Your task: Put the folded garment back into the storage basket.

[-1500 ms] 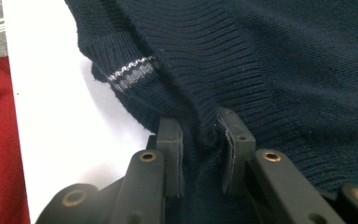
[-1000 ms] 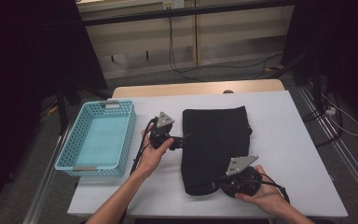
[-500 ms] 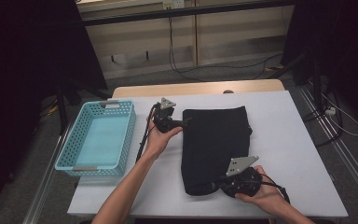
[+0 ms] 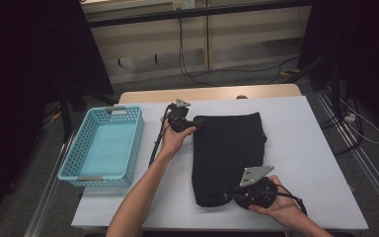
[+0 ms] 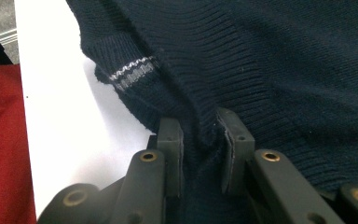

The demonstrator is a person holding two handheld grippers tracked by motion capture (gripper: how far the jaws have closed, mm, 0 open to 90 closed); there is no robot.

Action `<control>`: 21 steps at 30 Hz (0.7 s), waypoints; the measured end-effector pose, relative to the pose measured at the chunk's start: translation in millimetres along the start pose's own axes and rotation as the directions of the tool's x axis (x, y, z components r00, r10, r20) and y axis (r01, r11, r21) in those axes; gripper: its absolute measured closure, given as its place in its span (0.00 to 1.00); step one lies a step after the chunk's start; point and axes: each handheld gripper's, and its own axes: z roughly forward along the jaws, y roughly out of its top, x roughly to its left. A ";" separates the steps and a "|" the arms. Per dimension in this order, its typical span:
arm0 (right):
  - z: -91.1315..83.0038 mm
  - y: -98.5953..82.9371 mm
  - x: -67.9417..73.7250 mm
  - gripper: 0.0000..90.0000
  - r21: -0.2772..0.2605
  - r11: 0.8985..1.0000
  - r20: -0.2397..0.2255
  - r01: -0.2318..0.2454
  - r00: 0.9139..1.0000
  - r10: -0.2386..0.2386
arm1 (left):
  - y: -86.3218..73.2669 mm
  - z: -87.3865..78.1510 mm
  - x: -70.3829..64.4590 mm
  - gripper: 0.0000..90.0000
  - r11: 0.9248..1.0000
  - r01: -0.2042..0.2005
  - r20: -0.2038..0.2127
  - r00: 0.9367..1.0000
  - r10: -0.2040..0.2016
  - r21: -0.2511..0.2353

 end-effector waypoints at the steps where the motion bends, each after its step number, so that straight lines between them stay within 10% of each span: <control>1: 0.0 0.0 0.0 0.82 0.000 1.000 0.000 0.000 1.000 0.000 | 0.6 1.0 0.3 0.21 1.000 -0.005 -0.006 1.000 0.005 0.008; 8: 0.0 -0.2 0.1 0.82 -0.001 1.000 0.000 0.003 1.000 -0.003 | 1.5 9.8 2.1 0.32 0.999 -0.013 -0.024 1.000 0.014 0.033; 21: 0.1 -0.2 0.7 0.82 0.000 1.000 0.004 0.005 1.000 -0.005 | -12.6 29.9 2.7 0.44 0.998 0.053 0.069 0.996 -0.056 0.046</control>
